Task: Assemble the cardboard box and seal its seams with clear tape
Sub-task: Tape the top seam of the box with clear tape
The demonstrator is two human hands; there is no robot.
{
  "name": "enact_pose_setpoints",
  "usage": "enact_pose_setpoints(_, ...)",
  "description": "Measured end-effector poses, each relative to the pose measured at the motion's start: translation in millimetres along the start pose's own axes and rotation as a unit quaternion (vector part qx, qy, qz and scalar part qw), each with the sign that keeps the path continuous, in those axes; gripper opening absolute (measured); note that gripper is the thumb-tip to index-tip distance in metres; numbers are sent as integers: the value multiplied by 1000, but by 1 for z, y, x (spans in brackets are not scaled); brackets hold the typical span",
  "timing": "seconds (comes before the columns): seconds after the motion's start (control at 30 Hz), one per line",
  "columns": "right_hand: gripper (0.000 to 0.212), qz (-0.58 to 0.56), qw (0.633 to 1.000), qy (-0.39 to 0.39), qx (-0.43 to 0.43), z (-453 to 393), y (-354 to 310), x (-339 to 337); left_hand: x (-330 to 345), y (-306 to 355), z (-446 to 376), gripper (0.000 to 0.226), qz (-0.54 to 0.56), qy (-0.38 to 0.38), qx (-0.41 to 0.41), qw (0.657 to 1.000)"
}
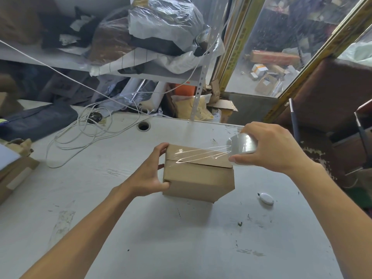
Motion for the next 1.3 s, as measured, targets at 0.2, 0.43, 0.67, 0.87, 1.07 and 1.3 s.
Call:
enact_pose_setpoints(0.2,70,-3,1000,-6,8,4,1,7,1,-1,2,104,-3,1,14,1000)
enact_pose_setpoints(0.43,66,-14,999,-16,27,17,8,24,2,3,5,106,-14,2,26,1000)
enact_pose_setpoints(0.67,63,14,1000,-18,14,32,12,40,0,7,5,115,-41,-18,16,999)
enact_pose_setpoints(0.87,61,35,999,1,-6,38,16,45,-2,6,-2,115,-66,-31,12,997)
enact_pose_setpoints(1.07,64,50,998,-47,6,54,29,77,-2,1,-7,110,-73,-32,11,997)
enact_pose_setpoints(1.3,62,11,998,-52,28,60,34,116,-2,1,-8,110,-88,-49,-5,995)
Point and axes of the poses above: each hand's wrist, its own z-axis away from the middle knuckle, its own x-axis out of the palm, y = z × x, the point moved 5 cm from there along -z, towards the middle knuckle, and after that the axes turned 13 degrees about -x, right-handed, at the moved point
